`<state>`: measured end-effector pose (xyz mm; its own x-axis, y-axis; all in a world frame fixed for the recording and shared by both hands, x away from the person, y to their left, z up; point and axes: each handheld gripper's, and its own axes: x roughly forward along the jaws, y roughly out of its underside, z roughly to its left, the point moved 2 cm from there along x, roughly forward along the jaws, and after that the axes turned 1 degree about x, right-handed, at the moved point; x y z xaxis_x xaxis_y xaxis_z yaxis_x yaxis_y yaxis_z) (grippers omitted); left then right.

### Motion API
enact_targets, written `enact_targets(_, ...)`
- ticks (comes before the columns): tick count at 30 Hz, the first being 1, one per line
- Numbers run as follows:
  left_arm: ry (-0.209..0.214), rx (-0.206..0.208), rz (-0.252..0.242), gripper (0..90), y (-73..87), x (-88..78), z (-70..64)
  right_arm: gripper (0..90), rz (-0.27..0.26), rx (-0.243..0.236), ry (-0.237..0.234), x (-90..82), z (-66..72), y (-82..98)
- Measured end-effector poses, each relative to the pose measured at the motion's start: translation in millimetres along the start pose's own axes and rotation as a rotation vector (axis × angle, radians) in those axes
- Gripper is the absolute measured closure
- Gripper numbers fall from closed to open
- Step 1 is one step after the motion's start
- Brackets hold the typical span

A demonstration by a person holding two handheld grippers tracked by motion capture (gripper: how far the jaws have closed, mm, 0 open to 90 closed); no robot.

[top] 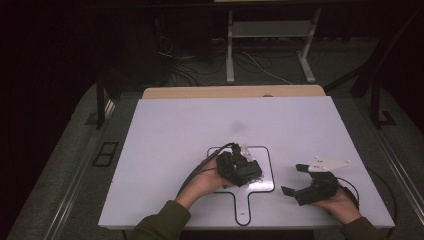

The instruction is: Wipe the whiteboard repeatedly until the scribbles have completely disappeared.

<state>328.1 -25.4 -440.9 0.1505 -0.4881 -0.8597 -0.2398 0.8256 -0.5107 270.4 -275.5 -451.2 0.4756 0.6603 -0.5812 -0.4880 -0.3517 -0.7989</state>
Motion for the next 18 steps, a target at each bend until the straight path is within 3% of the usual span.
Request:
enact_targets(5, 0.011, 0.017, -0.004, 39.5, -2.9, 1.9, -7.3, 0.0, 0.001, 0.0, 0.001, -0.1, 0.3, 0.0)
enact_targets(18, -0.038, -0.04, -0.006, 39.4, -4.3, 3.6, 22.2, 0.0, -0.002, -0.001, 0.002, -0.5, 0.0, 0.0)
